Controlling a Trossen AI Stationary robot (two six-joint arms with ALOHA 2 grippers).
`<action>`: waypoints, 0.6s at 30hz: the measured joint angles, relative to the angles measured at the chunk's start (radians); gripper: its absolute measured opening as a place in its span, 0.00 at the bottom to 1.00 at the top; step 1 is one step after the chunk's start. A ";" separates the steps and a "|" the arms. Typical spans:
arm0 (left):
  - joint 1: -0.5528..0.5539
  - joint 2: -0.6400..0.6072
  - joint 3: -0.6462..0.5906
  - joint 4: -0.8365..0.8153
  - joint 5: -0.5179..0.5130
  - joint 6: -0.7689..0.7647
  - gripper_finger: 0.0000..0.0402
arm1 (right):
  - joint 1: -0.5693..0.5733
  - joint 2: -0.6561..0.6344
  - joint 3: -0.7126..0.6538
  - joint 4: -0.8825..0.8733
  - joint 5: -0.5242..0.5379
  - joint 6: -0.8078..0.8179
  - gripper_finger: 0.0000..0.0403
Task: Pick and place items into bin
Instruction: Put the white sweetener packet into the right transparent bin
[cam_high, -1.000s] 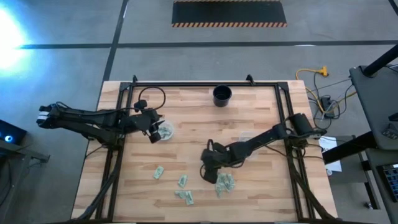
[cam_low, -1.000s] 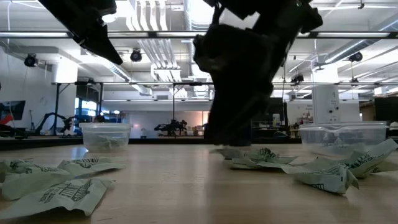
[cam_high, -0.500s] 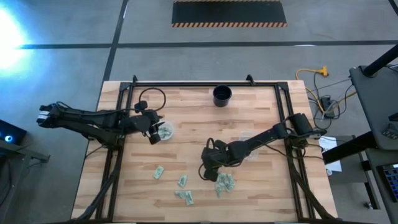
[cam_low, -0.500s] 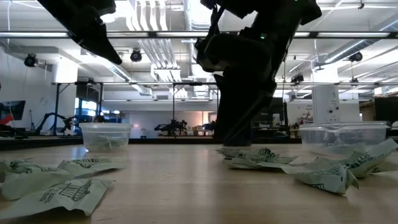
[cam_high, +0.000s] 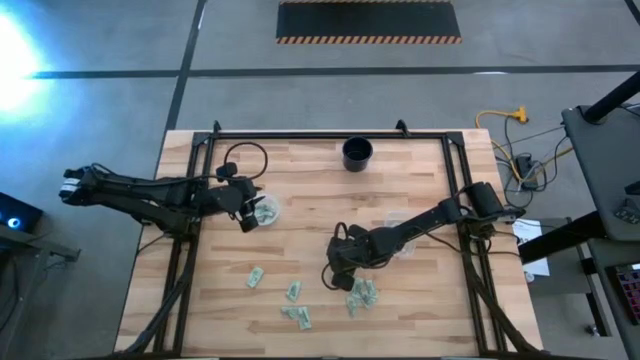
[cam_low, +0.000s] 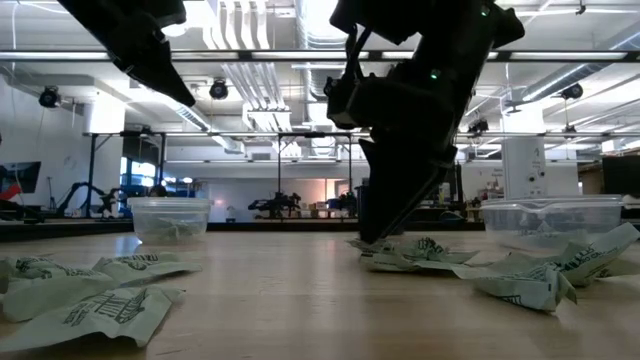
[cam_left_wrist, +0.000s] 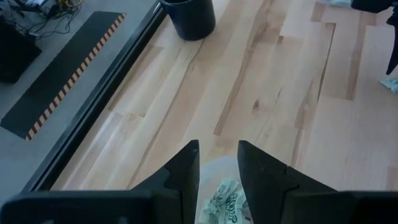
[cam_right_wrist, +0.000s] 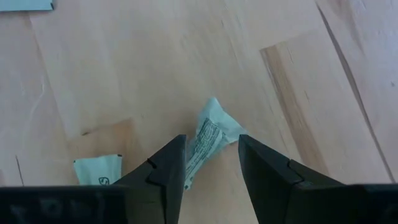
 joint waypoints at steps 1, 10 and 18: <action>0.000 0.000 0.000 0.000 0.000 0.000 0.23 | 0.000 0.000 -0.002 0.005 0.000 0.000 0.34; 0.000 0.000 0.000 0.001 0.000 0.000 0.23 | 0.000 0.000 -0.008 0.019 0.000 0.000 0.32; 0.000 0.000 0.000 0.007 0.000 -0.004 0.23 | 0.000 0.000 -0.017 0.021 0.000 0.014 0.31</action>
